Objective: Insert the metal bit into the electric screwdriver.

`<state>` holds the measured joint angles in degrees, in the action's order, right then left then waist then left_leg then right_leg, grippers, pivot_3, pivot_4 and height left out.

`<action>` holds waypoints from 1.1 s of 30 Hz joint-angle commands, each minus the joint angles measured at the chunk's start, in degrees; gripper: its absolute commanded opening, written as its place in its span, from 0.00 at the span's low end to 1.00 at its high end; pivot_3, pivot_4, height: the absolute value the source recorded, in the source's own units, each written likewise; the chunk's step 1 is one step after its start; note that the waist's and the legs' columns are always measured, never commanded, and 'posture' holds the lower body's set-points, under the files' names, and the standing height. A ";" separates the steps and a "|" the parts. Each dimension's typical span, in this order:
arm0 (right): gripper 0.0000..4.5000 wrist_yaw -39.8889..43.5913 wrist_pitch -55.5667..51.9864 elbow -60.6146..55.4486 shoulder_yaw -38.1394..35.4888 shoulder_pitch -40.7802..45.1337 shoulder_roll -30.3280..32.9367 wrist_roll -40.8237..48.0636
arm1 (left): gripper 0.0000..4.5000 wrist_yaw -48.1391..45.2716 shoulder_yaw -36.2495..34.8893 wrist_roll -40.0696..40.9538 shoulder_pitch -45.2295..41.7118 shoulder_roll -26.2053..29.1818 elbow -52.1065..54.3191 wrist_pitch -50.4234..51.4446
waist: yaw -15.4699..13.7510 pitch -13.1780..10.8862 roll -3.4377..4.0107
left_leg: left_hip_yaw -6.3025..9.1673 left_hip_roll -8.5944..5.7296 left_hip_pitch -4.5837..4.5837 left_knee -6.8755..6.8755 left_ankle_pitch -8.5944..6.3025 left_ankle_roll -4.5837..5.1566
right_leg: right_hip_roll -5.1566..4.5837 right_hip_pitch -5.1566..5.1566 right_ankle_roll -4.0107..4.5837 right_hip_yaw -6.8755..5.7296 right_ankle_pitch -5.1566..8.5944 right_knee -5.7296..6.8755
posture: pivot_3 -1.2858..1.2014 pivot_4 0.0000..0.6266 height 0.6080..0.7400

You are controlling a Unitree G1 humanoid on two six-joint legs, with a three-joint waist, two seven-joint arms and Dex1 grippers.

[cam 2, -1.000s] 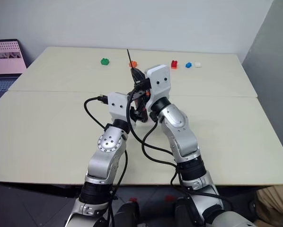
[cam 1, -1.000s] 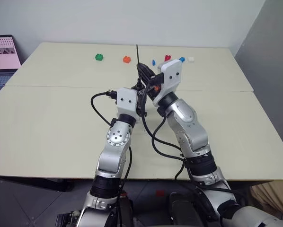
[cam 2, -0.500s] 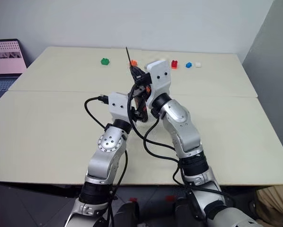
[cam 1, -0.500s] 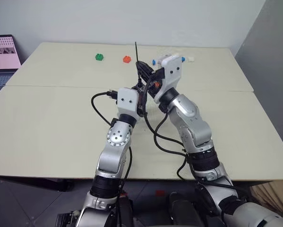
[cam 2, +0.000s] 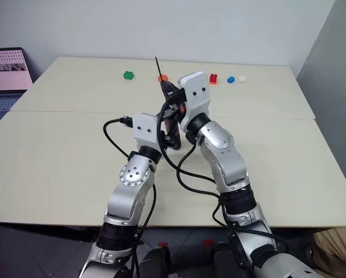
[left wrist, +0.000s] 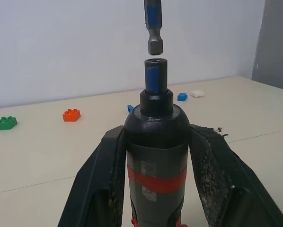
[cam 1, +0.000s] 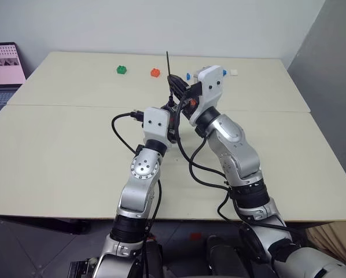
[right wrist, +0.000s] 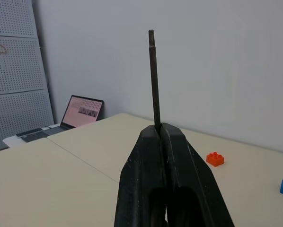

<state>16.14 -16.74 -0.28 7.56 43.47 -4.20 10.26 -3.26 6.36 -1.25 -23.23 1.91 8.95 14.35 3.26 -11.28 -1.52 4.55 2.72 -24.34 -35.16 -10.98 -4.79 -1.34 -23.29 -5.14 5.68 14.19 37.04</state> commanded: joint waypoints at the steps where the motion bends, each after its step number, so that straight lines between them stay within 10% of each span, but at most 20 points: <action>1: 0.00 -0.03 1.04 -1.60 -0.55 0.15 -0.20 0.43 | 0.36 0.10 -0.17 -0.48 -0.42 -0.08 1.82 -0.40 | 0.00 0.00 0.00 | 0.00 0.00 0.00 0.00 0.00 0.00 | 0.00 0.00 0.00 0.00 0.00 0.00 | 0.52 0.24 1.00; 33: 0.00 2.59 -1.07 -3.01 -0.17 -0.93 0.82 1.46 | 0.36 -0.01 -0.25 -0.35 -0.47 0.05 2.01 0.08 | 0.00 0.00 0.00 | 0.00 0.00 0.00 0.00 0.01 -0.01 | 0.00 0.00 0.00 0.00 0.00 0.02 | 0.52 0.24 1.00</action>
<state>18.27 -16.91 -1.39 7.92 41.61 -3.47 10.74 -3.21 6.32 -1.24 -23.23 1.98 9.05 14.59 3.26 -11.28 -1.52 4.55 2.72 -24.34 -35.16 -10.97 -4.80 -1.34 -23.29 -5.14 5.68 14.19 37.06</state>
